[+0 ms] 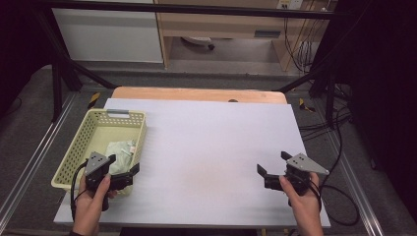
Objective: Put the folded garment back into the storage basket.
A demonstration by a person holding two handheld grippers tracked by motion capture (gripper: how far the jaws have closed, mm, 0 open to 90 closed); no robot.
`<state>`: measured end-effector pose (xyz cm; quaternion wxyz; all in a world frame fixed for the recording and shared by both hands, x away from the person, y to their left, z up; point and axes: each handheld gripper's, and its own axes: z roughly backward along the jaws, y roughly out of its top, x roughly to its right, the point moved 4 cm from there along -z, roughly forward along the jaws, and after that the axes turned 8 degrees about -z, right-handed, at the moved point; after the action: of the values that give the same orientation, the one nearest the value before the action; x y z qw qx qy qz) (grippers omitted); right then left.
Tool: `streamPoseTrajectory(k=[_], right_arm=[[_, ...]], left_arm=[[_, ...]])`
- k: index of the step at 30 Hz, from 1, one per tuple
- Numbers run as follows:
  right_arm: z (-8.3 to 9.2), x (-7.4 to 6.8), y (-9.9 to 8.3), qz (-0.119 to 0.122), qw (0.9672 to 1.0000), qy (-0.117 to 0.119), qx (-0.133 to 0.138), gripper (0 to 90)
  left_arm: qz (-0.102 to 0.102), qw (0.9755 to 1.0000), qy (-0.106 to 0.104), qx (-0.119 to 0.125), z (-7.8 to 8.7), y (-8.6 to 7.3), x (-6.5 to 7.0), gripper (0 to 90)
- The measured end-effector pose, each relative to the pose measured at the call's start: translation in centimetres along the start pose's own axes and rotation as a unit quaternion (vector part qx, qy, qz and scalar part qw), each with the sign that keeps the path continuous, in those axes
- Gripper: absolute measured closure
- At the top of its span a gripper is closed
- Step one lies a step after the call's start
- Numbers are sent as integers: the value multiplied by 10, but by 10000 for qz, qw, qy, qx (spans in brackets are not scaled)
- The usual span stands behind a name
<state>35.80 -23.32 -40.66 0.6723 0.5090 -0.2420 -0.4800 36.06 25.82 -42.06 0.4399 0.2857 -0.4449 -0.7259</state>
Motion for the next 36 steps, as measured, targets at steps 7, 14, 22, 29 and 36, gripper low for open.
streamPoseTrajectory(k=[7,14,22,29,36], right_arm=[[0,-7,-9,59,9999,90,-38,35],[-5,-15,-18,121,9992,318,-200,35],[-13,-22,-26,179,9980,479,-363,35],[-27,-38,-35,323,9960,690,-468,35],[-41,-51,-38,415,9948,788,-494,31]], left_arm=[[-8,10000,-17,-6,0,0,0,67],[-20,10000,-45,1,0,0,1,69],[-28,9999,-106,29,0,1,3,69],[-42,9999,-125,54,1,1,5,68],[-141,9996,-211,148,3,5,11,70]])
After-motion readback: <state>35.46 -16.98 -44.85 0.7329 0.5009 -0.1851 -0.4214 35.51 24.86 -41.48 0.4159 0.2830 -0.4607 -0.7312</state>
